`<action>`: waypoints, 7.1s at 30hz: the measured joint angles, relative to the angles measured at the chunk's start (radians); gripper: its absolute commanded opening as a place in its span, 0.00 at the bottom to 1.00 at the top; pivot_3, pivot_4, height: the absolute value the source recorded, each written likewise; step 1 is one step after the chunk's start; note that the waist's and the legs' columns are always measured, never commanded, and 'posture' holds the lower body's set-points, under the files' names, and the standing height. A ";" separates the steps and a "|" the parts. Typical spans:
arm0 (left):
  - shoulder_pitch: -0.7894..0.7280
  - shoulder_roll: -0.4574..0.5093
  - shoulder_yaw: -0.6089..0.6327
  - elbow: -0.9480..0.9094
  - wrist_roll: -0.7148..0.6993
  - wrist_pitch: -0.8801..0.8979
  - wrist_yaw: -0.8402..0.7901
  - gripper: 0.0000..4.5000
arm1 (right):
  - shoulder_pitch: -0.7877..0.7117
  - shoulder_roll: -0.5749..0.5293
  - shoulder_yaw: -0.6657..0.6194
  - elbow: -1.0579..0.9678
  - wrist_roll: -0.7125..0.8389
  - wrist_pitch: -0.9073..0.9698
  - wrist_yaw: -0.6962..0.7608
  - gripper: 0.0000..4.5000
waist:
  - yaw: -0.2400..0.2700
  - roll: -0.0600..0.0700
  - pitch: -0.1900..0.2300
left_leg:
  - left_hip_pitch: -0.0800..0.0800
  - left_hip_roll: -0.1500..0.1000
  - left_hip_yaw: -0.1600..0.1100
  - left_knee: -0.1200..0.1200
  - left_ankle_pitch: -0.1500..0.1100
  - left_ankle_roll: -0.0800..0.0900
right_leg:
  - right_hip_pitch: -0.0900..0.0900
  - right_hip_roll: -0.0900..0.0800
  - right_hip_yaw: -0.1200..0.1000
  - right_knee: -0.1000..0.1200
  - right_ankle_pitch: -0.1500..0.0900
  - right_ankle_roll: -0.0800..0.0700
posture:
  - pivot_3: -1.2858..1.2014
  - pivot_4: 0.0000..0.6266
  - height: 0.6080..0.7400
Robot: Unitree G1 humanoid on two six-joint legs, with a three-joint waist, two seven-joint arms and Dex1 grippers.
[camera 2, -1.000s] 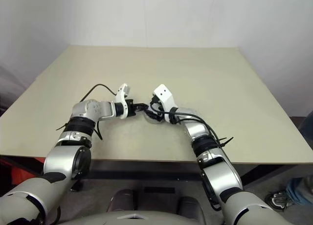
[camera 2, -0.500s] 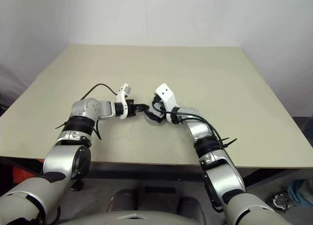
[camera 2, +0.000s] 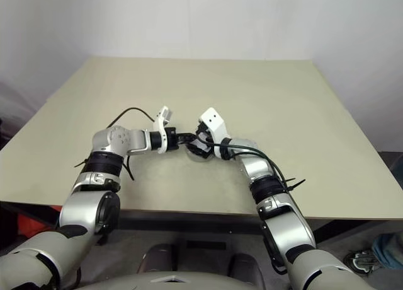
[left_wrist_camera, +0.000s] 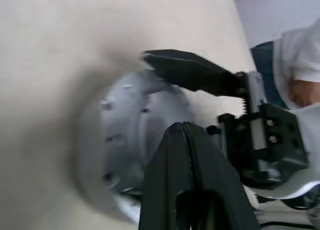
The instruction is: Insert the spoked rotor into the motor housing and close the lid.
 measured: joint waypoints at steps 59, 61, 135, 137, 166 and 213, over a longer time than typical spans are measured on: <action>0.119 0.049 0.085 -0.100 -0.088 0.087 0.102 0.00 | 0.026 -0.021 0.014 -0.094 0.023 0.071 0.018 1.00 | 0.006 -0.002 -0.002 | 0.002 0.000 0.000 0.000 0.001 -0.001 | 0.003 0.001 0.001 0.012 0.003 0.001 | 0.52 0.00 1.00; 0.119 0.040 0.085 -0.102 -0.088 0.087 0.104 0.00 | 0.031 -0.026 0.014 -0.104 0.025 0.073 0.019 1.00 | 0.008 -0.002 -0.002 | 0.002 0.000 0.000 0.000 0.001 -0.001 | 0.003 0.001 0.001 0.012 0.004 -0.001 | 0.52 0.00 1.00; 0.167 0.035 0.092 -0.170 -0.105 0.116 0.165 0.00 | -0.081 0.136 -0.660 -0.104 0.548 1.149 -0.336 1.00 | 0.031 0.006 -0.015 | 0.001 0.001 0.000 0.001 0.007 -0.010 | 0.000 0.001 0.001 0.016 0.003 0.002 | 0.52 0.00 1.00; 0.166 0.035 0.092 -0.170 -0.104 0.115 0.168 0.00 | -0.081 0.142 -0.656 -0.100 0.546 1.127 -0.339 0.96 | 0.031 0.006 -0.015 | 0.001 0.001 0.000 0.001 0.007 -0.010 | 0.001 0.001 0.001 0.016 0.003 0.002 | 0.52 0.00 1.00; 0.224 0.019 0.158 -0.190 -0.105 -0.071 0.176 0.00 | -0.280 0.178 -0.948 0.099 0.718 0.891 -0.604 0.46 | 0.025 0.005 -0.010 | -0.024 0.002 0.000 0.001 0.014 -0.020 | -0.025 0.003 0.001 0.018 0.014 0.007 | 0.52 0.00 1.00; 0.251 -0.014 0.364 -0.244 -0.730 0.181 0.231 0.91 | -0.231 0.197 -0.850 -0.149 1.032 1.198 -0.639 0.46 | 0.037 0.005 -0.010 | -0.034 0.018 0.000 0.023 0.019 -0.029 | -0.035 0.016 0.003 0.034 0.021 0.003 | 0.52 0.00 1.00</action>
